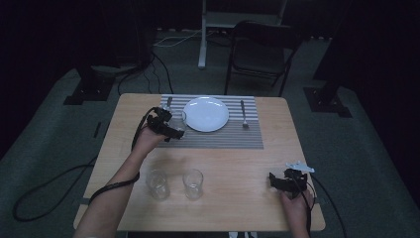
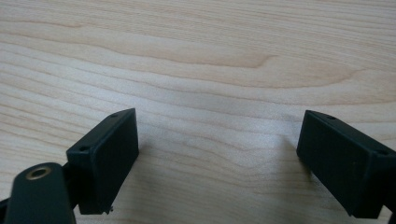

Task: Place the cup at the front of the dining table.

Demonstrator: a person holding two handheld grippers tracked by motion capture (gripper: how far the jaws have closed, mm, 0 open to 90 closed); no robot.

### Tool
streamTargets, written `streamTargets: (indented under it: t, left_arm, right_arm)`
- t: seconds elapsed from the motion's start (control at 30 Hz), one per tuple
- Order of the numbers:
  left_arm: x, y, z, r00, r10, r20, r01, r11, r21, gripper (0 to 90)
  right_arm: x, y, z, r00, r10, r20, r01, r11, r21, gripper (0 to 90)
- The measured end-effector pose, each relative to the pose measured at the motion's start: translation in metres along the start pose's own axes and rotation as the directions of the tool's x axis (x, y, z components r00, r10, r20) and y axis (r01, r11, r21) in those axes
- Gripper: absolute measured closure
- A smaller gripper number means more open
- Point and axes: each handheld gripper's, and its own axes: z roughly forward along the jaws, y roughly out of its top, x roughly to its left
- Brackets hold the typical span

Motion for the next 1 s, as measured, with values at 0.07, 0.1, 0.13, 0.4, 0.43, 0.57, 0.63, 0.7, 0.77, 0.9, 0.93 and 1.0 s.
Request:
streamTargets:
  t: [0.07,0.1,0.13,0.4,0.43,0.57,0.63,0.7,0.77,0.9,0.93,1.0]
  left_arm:
    - [0.002,-0.005,0.0,0.9999,-0.002,0.011,0.002,1.0,0.004,0.1]
    - [0.002,-0.007,0.001,0.9999,-0.002,0.017,0.001,1.0,0.009,0.1]
    - [0.002,-0.011,0.001,0.9999,0.003,0.012,-0.003,1.0,0.007,0.1]
    - [0.006,-0.028,-0.007,0.9999,-0.015,0.008,0.015,0.9999,-0.007,0.1]
    - [0.007,-0.03,-0.007,0.9997,-0.019,0.015,0.019,0.9998,-0.007,0.1]
    - [0.008,-0.039,-0.01,0.9988,-0.042,0.026,0.041,0.9991,0.009,0.1]
    - [0.008,-0.044,-0.01,0.9992,-0.036,0.018,0.036,0.9993,0.001,0.1]
    - [0.008,-0.049,-0.011,0.9992,-0.035,0.02,0.035,0.9994,-0.007,0.1]
    - [0.009,-0.054,-0.011,0.9993,-0.032,0.017,0.032,0.9994,-0.01,0.1]
    - [0.009,-0.061,-0.011,0.9991,-0.032,0.027,0.032,0.9995,-0.009,0.1]
    - [0.01,-0.066,-0.01,0.9976,-0.051,0.046,0.052,0.9986,-0.015,0.1]
    - [0.012,-0.073,-0.01,0.9964,-0.071,0.047,0.072,0.9969,-0.032,0.0]
  right_arm:
    - [0.0,0.0,0.0,1.0,0.0,0.0,0.0,1.0,0.0,12.4]
    - [0.0,0.0,0.0,1.0,0.0,0.0,0.0,1.0,0.0,12.4]
    - [0.0,0.0,0.0,1.0,0.0,0.0,0.0,1.0,0.0,12.5]
    - [0.0,0.0,0.0,1.0,0.0,0.0,0.0,1.0,0.0,12.4]
    - [0.0,0.0,0.0,1.0,0.0,0.0,0.0,1.0,0.0,12.5]
    - [0.0,0.0,0.0,1.0,-0.001,0.0,0.001,1.0,0.0,12.5]
    - [0.0,0.0,0.0,1.0,0.0,0.0,0.0,1.0,0.0,12.5]
    - [0.0,0.0,0.0,1.0,0.0,0.0,0.0,1.0,0.0,12.5]
    - [0.0,0.0,0.0,1.0,-0.001,0.0,0.001,1.0,0.0,12.4]
    - [0.0,0.0,0.0,1.0,0.0,0.0,0.0,1.0,0.0,12.4]
    - [0.0,0.0,0.0,1.0,0.0,0.0,0.0,1.0,0.0,12.4]
    - [0.0,0.0,0.0,1.0,0.0,0.0,0.0,1.0,0.0,12.4]
